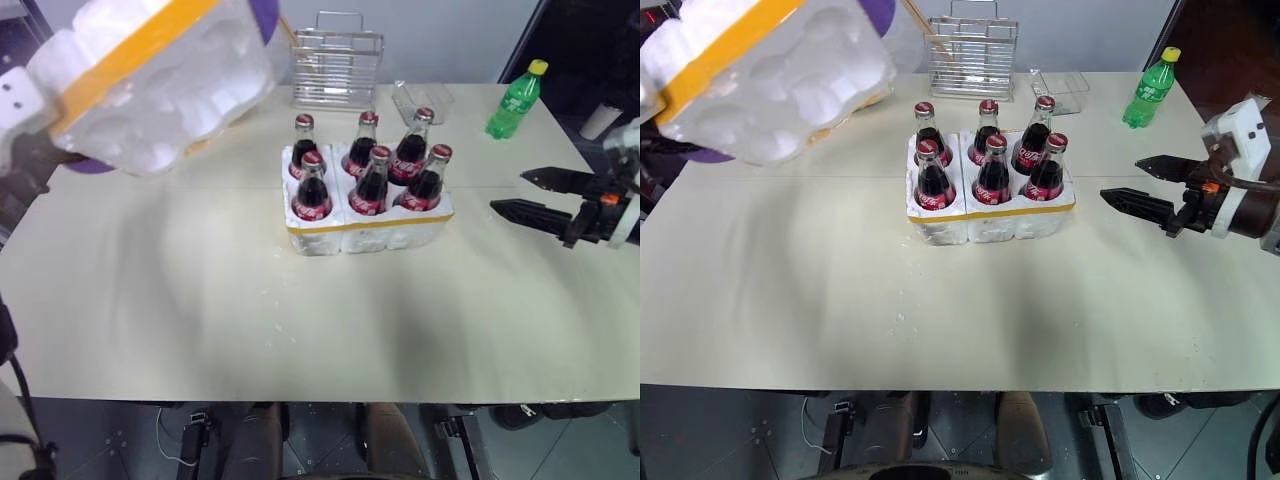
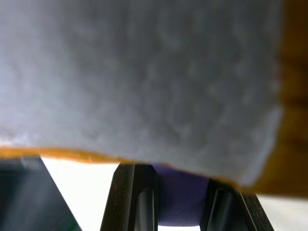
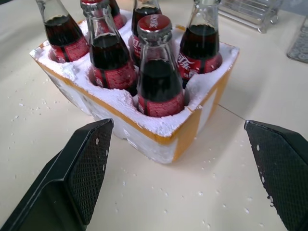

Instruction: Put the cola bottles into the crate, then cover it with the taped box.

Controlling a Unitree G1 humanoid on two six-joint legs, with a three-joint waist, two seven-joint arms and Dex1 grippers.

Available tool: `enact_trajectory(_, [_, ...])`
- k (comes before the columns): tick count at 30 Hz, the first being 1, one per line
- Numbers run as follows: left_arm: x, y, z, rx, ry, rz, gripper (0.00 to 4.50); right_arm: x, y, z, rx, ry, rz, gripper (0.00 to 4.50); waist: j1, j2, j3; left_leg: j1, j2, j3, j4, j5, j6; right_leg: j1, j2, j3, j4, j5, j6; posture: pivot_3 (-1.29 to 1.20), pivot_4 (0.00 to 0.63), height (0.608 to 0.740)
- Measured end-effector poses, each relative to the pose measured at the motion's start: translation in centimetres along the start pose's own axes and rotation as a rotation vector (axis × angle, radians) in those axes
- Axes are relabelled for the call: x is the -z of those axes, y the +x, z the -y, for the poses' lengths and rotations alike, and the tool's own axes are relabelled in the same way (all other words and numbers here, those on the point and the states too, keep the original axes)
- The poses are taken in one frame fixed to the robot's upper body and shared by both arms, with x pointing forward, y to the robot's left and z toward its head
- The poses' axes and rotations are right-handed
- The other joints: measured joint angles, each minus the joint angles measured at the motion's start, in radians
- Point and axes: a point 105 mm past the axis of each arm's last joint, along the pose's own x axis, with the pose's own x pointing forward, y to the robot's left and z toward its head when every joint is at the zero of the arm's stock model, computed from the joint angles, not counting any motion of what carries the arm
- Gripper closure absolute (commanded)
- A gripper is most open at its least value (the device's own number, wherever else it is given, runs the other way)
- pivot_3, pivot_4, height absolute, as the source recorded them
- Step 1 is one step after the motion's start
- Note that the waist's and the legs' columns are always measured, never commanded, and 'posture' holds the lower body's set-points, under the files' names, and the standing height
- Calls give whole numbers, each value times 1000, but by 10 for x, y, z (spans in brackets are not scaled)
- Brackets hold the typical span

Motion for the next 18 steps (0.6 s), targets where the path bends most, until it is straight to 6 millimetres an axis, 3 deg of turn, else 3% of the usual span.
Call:
enact_trajectory(4, [-56,29,9,-39,201,118,4106,3,-3,3,21,8,-4,0,3,-1,0,-1,0,0,1,0,0,0,0,0,0,0,0,0,150,739])
enact_trajectory(7, [-97,30,8,-125,326,184,4106,4,-6,4,37,14,-1,0,0,-1,0,-1,0,0,0,0,0,0,0,0,0,0,0,0,150,739])
enact_trajectory(10, [-116,34,11,-178,408,182,4106,5,-9,5,56,24,5,0,-7,0,0,0,0,0,0,0,0,0,0,0,1,0,0,0,150,739])
enact_trajectory(18, [-160,73,42,-273,643,188,4106,9,-15,0,83,59,37,0,3,0,0,0,-1,0,2,0,0,1,0,1,2,0,0,0,150,739])
